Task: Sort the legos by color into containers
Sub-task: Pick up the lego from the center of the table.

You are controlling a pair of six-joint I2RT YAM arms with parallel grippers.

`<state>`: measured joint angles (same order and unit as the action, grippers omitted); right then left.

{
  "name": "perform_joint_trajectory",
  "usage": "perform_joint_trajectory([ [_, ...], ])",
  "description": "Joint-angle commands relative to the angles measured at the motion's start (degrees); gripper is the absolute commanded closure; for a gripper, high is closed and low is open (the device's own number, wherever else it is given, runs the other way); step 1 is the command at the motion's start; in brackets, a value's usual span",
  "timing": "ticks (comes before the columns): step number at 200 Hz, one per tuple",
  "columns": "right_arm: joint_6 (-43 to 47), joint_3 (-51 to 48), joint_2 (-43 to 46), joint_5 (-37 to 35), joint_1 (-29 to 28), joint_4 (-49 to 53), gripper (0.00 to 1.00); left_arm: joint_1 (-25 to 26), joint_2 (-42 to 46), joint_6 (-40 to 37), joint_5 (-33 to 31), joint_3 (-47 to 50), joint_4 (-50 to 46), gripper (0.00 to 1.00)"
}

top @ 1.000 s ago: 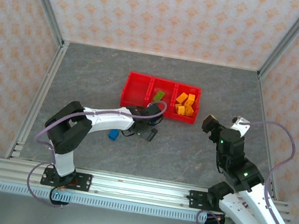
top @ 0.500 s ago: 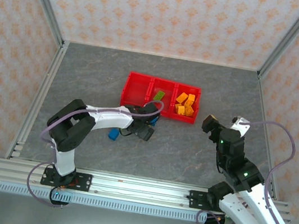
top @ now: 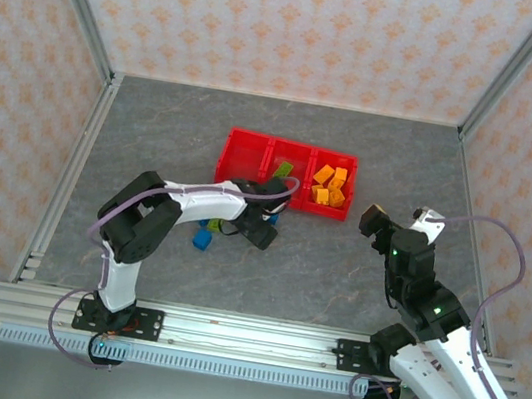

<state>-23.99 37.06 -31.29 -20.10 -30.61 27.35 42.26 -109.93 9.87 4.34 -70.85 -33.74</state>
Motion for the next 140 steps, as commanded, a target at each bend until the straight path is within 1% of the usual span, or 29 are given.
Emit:
perform_joint_trajectory([
  [1,0.5,-0.6,0.1,-0.7,-0.3,-0.9,0.0,-0.2,-4.8,-2.4,0.6,-1.2,5.8,0.23],
  [65,0.4,-0.6,0.1,-0.8,-0.3,-0.8,0.0,-0.2,-7.6,-10.5,1.6,-4.2,4.2,0.23],
  [114,0.5,-0.6,0.1,-0.7,-0.4,-1.0,0.0,-0.2,-8.1,-11.9,1.3,-5.1,5.0,0.26],
  [140,0.3,-0.5,0.1,-1.1,-0.3,-0.7,0.0,-0.2,-7.8,-11.8,2.4,-6.0,5.5,0.31],
])
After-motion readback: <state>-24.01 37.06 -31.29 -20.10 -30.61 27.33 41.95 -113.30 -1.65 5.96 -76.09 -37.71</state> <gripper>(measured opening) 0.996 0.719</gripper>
